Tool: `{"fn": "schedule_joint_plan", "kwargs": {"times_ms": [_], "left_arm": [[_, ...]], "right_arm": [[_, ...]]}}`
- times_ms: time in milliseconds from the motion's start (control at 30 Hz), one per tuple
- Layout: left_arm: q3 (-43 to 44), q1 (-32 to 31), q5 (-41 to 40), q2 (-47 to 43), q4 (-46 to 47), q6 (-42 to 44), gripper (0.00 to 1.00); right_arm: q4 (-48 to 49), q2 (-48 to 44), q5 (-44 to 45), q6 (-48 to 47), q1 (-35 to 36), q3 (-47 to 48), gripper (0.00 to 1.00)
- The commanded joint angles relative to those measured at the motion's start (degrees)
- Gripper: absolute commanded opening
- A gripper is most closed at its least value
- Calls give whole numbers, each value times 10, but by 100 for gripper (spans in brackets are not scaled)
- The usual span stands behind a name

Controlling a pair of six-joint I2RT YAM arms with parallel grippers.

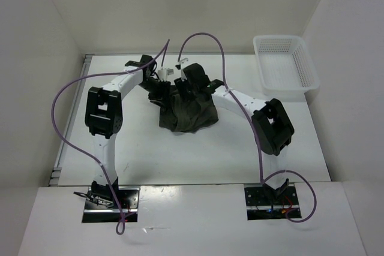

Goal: Fold and stack the shorts
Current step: Fold the shorts

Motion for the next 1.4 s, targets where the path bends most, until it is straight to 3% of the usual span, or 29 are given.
{"fn": "schedule_joint_plan", "kwargs": {"times_ms": [0,100,200,300,533,667,800,1100,1267,1367], "left_arm": [[36,-4,9,19,1,3,42],[52,-4,-5,24,1,3,31],[66,-4,-12,24,1,3,23],[81,-4,-23,17,1,3,20],[134,-4,-42,18,6,3,19],[161,-4,-29,31,6,3,19],[176,-4,-18,37,6,3,19],[197,-4,-23,51,-6,3,19],[215,-4,-18,61,-11,3,19],[226,-4,-18,67,-11,3,19]], "right_arm": [[40,11,-60,-49,-2,33,57],[40,17,-145,-117,-7,33,56],[33,22,-169,-173,-12,38,62],[33,38,-175,-210,-12,49,70],[54,70,-199,-267,-12,62,73],[77,84,-131,-259,-12,68,67],[83,89,-126,-245,-18,68,61],[146,118,-40,-224,-18,109,61],[141,136,-61,-229,-18,137,62],[136,142,-68,-235,-18,144,51]]}}
